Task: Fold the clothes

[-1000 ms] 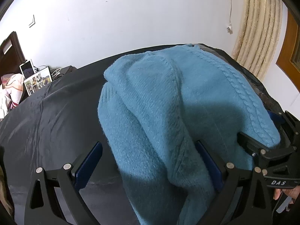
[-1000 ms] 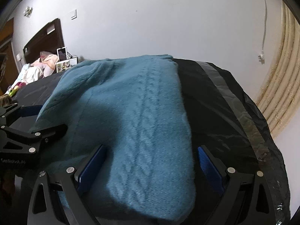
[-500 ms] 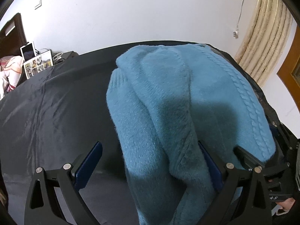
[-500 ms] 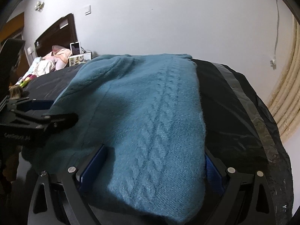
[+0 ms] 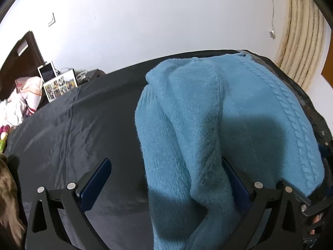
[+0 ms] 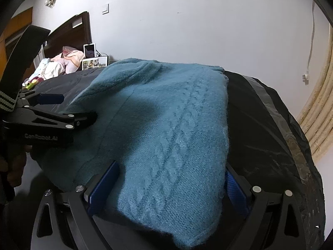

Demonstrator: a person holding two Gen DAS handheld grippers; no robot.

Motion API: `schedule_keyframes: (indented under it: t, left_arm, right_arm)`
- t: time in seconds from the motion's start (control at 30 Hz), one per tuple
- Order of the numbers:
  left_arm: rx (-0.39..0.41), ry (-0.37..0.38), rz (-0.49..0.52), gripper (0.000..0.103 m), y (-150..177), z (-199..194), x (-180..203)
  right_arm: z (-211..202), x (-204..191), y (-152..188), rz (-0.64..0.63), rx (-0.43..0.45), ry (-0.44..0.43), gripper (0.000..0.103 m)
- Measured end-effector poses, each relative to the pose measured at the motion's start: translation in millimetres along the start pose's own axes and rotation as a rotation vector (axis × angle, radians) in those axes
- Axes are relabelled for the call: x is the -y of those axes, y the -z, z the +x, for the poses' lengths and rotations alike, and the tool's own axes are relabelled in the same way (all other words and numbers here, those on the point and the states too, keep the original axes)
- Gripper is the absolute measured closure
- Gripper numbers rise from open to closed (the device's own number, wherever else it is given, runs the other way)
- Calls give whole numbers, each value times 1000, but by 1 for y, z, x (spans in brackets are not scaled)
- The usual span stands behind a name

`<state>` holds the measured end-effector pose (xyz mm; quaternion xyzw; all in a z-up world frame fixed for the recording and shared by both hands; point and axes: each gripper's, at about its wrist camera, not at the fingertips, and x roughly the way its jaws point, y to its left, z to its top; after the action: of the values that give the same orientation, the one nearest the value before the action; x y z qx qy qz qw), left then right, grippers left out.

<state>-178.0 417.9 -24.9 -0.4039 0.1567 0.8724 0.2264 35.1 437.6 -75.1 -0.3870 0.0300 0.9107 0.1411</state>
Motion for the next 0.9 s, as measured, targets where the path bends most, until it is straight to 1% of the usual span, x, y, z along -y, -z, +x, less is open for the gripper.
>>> schedule_keyframes:
  t: [0.2, 0.43, 0.53, 0.67, 0.77, 0.9]
  left_arm:
    - [-2, 24, -35, 0, -8, 8, -6]
    - [-5, 49, -70, 0, -20, 24, -8]
    - [-7, 56, -76, 0, -22, 26, -8]
    - [-15, 74, -96, 0, -17, 20, -11]
    - [-26, 90, -119, 0, -11, 12, -16]
    - [-5, 83, -101, 0, 0, -10, -20]
  right_arm:
    - [0, -6, -1, -9, 4, 37, 6]
    - [13, -6, -11, 2, -6, 73, 5]
    - [16, -2, -13, 23, -11, 70, 5]
    - [13, 1, -13, 40, -4, 49, 5]
    - [4, 4, -10, 56, 35, 42, 5]
    - [-7, 15, -7, 110, 80, 27, 5]
